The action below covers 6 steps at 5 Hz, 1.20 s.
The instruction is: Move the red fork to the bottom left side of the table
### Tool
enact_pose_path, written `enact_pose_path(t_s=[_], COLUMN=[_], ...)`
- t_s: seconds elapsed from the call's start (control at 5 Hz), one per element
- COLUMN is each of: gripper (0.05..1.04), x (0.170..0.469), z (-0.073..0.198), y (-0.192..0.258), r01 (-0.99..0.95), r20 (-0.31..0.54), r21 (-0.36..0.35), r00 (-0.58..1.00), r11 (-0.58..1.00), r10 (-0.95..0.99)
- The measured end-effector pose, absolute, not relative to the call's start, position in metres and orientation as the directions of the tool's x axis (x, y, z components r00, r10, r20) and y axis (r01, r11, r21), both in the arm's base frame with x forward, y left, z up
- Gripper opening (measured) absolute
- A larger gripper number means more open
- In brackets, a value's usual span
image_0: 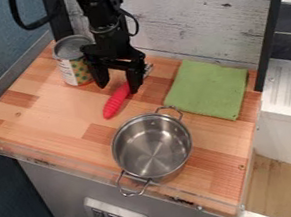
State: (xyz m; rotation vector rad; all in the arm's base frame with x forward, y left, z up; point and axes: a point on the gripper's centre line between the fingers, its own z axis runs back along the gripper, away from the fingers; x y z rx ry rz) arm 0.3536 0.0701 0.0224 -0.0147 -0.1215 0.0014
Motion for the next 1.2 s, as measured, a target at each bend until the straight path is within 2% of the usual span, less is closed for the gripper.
enact_pose_path(t_s=[0.2,0.4,0.6,0.8,1.0,1.2], gripper=[0.980,0.877,0.573,0.373,0.370,0.370], x=[0.352,0.352,0.352,0.348,0.344,0.341], z=[0.008,0.006,0.005,0.005,0.010,0.037], y=[0.069,0.071,0.073,0.071,0.065,0.057], r01=[-0.005,-0.006,0.001,0.012,0.014,0.042], r20=[0.101,0.105,0.107,0.101,0.095,0.153], r21=[-0.012,-0.005,-0.002,-0.008,-0.043,-0.072], r00=[0.995,0.994,0.994,0.995,0.995,0.988], r11=[1.000,1.000,1.000,1.000,0.999,0.997], r10=[0.007,0.006,-0.001,-0.011,-0.010,-0.030])
